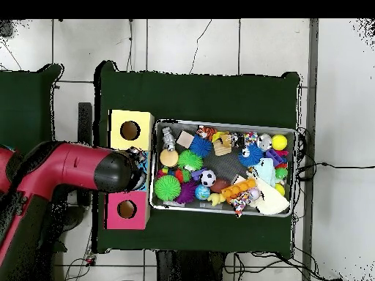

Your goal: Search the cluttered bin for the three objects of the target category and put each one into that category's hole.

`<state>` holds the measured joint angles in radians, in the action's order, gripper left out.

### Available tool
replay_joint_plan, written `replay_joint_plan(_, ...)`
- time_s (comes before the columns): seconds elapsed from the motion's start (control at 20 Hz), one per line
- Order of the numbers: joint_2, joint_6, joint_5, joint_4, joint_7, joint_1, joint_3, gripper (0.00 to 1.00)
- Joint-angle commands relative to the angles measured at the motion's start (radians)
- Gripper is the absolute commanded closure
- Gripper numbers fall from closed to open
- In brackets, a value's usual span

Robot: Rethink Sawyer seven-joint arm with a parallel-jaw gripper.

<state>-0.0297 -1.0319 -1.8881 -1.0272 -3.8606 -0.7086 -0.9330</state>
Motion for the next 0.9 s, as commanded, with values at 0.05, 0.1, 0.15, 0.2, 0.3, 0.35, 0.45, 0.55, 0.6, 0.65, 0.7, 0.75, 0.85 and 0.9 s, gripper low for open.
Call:
replay_joint_plan(0.05, 0.034, 0.019, 0.071, -0.046, -0.002, 0.005, 0.142, 1.0)
replay_joint_plan(0.1, 0.036, 0.027, 0.077, -0.048, -0.004, 0.003, 0.145, 1.0)
replay_joint_plan(0.15, 0.039, 0.037, 0.084, -0.05, -0.008, -0.001, 0.147, 1.0)
replay_joint_plan(0.2, 0.042, 0.046, 0.089, -0.051, -0.014, -0.005, 0.148, 1.0)
replay_joint_plan(0.3, 0.048, 0.057, 0.098, -0.048, -0.023, -0.01, 0.15, 1.0)
replay_joint_plan(0.35, 0.051, 0.061, 0.103, -0.046, -0.027, -0.011, 0.152, 1.0)
replay_joint_plan(0.45, 0.061, 0.075, 0.114, -0.042, -0.035, -0.015, 0.155, 1.0)
replay_joint_plan(0.55, 0.069, 0.087, 0.126, -0.04, -0.043, -0.018, 0.156, 1.0)
replay_joint_plan(0.6, 0.073, 0.092, 0.131, -0.038, -0.045, -0.02, 0.156, 1.0)
replay_joint_plan(0.65, 0.08, 0.102, 0.139, -0.035, -0.05, -0.023, 0.154, 1.0)
replay_joint_plan(0.7, 0.084, 0.106, 0.142, -0.033, -0.053, -0.024, 0.153, 1.0)
replay_joint_plan(0.75, 0.089, 0.109, 0.146, -0.031, -0.058, -0.026, 0.151, 1.0)
replay_joint_plan(0.85, 0.098, 0.115, 0.152, -0.028, -0.067, -0.03, 0.148, 1.0)
replay_joint_plan(0.9, 0.101, 0.118, 0.154, -0.026, -0.068, -0.031, 0.146, 1.0)
